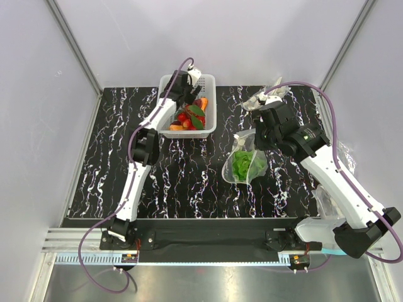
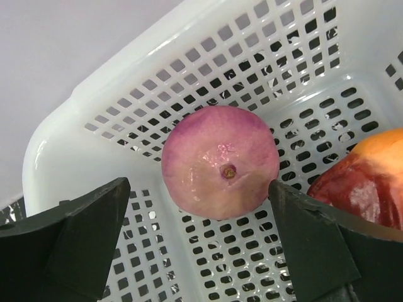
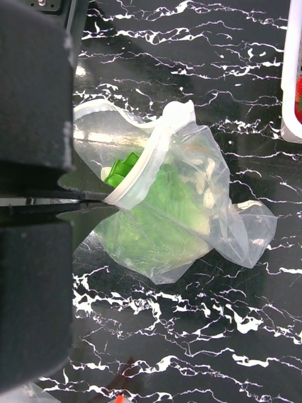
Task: Place the food in the zip-top bag and seal the zipper
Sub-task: Move the bin to the center of the board, then pick up the fake vegetable from the bin, then place the fake vegetable in the zipper food storage bag.
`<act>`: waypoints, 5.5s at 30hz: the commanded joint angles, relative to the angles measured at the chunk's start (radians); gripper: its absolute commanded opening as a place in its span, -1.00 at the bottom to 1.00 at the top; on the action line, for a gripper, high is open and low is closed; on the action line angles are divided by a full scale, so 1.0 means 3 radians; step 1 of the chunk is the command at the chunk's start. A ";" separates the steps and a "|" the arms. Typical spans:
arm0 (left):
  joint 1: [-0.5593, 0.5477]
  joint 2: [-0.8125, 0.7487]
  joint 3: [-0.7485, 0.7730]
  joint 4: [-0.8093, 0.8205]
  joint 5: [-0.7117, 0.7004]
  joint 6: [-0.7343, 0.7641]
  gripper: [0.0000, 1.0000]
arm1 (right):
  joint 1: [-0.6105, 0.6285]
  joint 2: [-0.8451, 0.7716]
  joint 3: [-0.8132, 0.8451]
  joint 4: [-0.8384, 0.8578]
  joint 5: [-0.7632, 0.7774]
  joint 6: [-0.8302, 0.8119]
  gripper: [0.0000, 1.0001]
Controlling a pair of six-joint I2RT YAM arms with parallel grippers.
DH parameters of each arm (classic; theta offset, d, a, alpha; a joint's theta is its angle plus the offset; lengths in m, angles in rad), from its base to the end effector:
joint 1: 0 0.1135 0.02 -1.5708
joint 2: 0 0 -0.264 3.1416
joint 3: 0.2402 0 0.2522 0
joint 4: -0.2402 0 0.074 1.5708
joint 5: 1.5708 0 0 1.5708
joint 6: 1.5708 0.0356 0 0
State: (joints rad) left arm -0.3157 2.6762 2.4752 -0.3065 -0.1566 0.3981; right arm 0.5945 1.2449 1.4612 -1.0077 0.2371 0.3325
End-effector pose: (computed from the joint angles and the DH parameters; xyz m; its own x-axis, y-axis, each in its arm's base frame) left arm 0.5752 -0.1820 0.1888 -0.3572 0.5195 -0.7762 0.3424 0.8460 0.4087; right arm 0.2020 0.1265 0.3975 -0.6901 -0.0836 -0.7189 -0.1930 0.9786 0.0715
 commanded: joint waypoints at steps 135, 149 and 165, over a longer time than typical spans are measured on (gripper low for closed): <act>0.0060 -0.3509 -0.3556 0.0213 0.0506 -0.1879 0.42 | -0.0023 0.0186 0.0350 -0.0077 -0.0448 0.0032 -1.00; -0.0895 -0.5208 -0.5193 0.1808 0.1356 -0.2738 0.43 | -0.0034 0.0483 0.0570 -0.0072 -0.0585 0.0144 -1.00; -0.1750 -0.4366 -0.5229 0.2745 0.1330 -0.2820 0.39 | -0.0028 0.0549 0.0784 -0.0215 -0.0744 0.0186 -1.00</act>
State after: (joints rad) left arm -0.8391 1.3029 0.8589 0.4236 0.2390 -0.4435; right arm 0.5907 1.4094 1.6379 -1.0737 0.0410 0.3775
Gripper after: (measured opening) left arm 0.797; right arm 0.012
